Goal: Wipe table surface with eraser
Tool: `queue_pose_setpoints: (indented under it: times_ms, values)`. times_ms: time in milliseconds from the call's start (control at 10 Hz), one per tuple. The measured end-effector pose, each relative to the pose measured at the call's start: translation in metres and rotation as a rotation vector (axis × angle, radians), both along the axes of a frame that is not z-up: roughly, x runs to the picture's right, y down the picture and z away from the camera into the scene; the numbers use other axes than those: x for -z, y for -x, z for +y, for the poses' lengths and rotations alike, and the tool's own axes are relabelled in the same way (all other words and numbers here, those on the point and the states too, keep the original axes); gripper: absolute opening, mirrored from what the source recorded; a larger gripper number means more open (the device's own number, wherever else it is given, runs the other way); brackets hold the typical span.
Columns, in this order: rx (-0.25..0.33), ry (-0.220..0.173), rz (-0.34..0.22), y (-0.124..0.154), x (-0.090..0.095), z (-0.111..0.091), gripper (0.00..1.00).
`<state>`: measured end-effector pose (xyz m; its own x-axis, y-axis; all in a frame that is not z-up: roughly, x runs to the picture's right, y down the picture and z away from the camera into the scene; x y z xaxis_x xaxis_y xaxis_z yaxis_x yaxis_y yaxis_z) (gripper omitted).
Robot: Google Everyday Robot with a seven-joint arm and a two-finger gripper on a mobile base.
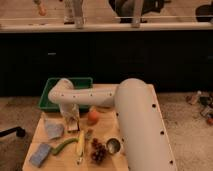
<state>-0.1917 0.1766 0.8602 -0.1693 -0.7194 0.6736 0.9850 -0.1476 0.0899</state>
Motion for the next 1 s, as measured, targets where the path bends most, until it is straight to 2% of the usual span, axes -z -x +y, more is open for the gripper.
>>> queue_pose_setpoints:
  times_ms: [200, 300, 500, 700, 1000]
  values:
    - [0.023, -0.001, -0.025, 0.017, -0.007, -0.006, 0.00]
    - [0.050, 0.016, -0.044, 0.030, -0.009, 0.000, 0.00]
    - [0.091, 0.051, -0.074, 0.046, -0.002, 0.018, 0.00]
    - [0.129, 0.088, -0.095, 0.051, 0.018, 0.043, 0.00]
    - [0.136, 0.100, -0.075, 0.038, 0.027, 0.052, 0.00]
